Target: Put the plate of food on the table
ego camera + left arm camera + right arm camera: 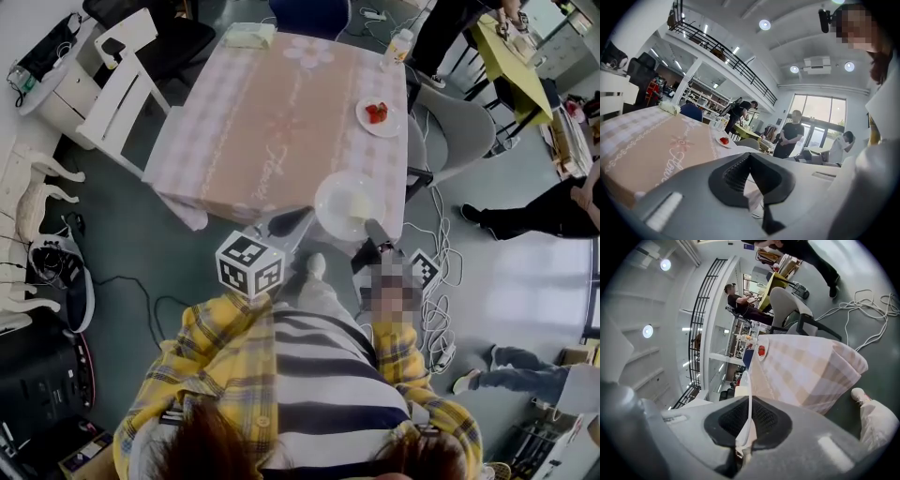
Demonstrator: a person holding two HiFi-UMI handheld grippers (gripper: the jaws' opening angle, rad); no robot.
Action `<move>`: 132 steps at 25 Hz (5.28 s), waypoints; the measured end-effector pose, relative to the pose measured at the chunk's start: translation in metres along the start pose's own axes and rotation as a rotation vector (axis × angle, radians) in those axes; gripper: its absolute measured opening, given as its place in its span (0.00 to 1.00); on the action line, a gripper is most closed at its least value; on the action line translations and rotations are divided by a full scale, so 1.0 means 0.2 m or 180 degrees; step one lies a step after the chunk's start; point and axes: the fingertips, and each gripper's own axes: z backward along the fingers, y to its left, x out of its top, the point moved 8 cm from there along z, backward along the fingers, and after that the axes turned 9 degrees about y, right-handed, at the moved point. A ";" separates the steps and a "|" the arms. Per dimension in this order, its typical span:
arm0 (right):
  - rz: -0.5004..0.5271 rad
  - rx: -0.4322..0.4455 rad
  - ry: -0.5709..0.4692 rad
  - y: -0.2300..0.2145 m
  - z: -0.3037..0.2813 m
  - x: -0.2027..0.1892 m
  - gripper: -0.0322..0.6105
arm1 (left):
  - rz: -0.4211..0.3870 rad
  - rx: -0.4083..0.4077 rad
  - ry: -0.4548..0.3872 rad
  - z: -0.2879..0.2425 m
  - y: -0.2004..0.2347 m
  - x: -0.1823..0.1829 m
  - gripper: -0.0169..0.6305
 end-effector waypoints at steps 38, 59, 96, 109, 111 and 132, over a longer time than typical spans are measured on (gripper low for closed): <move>-0.0141 -0.0315 0.0485 -0.24 -0.52 0.78 0.06 | 0.0248 0.0328 0.0234 -0.85 0.32 0.31 0.03; -0.0252 -0.0652 0.0359 -0.26 -0.66 0.77 0.07 | 0.0247 0.0176 0.0420 -0.88 0.45 0.36 0.03; 0.0729 -0.0853 0.0169 -0.07 -0.45 0.80 0.05 | 0.0201 -0.0038 0.0451 -0.91 0.38 0.34 0.03; 0.1601 -0.0752 0.0275 0.08 -0.45 0.74 0.05 | 0.0250 -0.0036 0.0375 -0.85 0.34 0.34 0.03; 0.1774 -0.0791 0.0282 0.09 -0.44 0.73 0.05 | 0.0265 -0.0034 0.0365 -0.85 0.34 0.33 0.03; 0.2849 -0.0953 0.0643 0.14 -0.44 0.58 0.05 | 0.0285 0.0057 0.0396 -0.82 0.29 0.27 0.03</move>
